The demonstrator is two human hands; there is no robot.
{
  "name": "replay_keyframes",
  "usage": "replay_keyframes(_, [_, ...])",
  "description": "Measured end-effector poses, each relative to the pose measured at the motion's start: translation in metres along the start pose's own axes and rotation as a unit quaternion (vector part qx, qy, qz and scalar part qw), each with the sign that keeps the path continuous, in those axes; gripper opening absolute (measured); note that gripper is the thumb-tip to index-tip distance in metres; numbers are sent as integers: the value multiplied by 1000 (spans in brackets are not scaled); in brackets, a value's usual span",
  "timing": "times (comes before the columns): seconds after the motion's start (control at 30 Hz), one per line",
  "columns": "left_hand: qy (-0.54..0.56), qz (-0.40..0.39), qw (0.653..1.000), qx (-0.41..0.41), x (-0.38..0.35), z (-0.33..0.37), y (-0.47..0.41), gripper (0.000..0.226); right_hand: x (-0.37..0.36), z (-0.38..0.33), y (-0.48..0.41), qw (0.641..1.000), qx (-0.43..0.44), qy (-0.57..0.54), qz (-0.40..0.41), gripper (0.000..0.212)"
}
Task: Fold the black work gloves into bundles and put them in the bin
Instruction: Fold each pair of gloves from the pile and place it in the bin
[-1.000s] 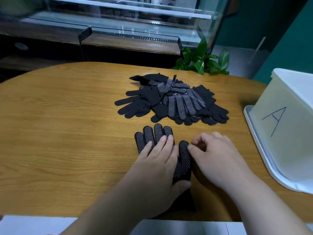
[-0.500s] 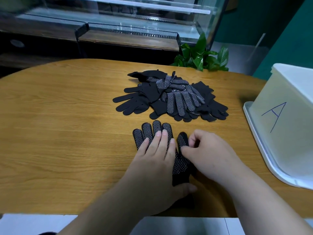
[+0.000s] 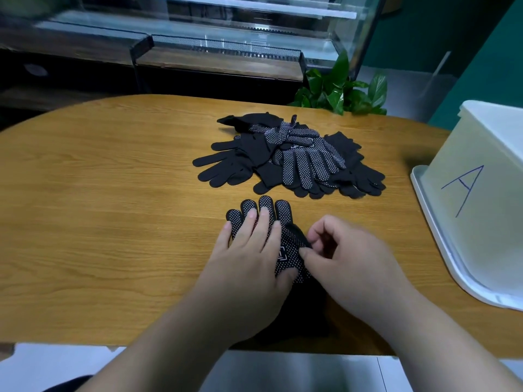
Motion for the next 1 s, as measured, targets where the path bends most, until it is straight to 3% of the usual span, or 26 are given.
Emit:
replay_keyframes(0.17, [6, 14, 999, 46, 0, -9, 2, 97, -6, -7, 3, 994, 84, 60, -24, 11])
replay_keyframes(0.33, [29, -46, 998, 23, 16, -28, 4, 107, -10, -10, 3, 983, 141, 105, -54, 3])
replay_keyframes(0.47, [129, -56, 990, -6, 33, -45, 4, 90, -11, -10, 6, 977, 163, 103, -91, 25])
replay_keyframes(0.6, [255, 5, 966, 33, 43, -51, 1, 77, -7, -10, 7, 973, 179, 100, -104, 31])
replay_keyframes(0.67, [260, 44, 963, 57, 43, -54, -2, 59, -6, -10, 6, 972, 189, 89, -105, 32])
replay_keyframes(0.87, [246, 105, 959, 95, 42, -59, -8, 42, -11, -14, 4, 965, 209, 106, -118, 37])
replay_keyframes(1.0, [187, 122, 964, 142, 41, -64, -15, 32, -7, -11, -3, 977, 199, 70, -8, 20])
Point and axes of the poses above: each hand's wrist, its own y-axis away from the middle knuckle, its own x-axis out of the back of the hand, z = x × y, the point moved 3 cm from there along -y, towards the middle knuckle, and after that the axes turned 1 degree about y, right-handed, at the moved point
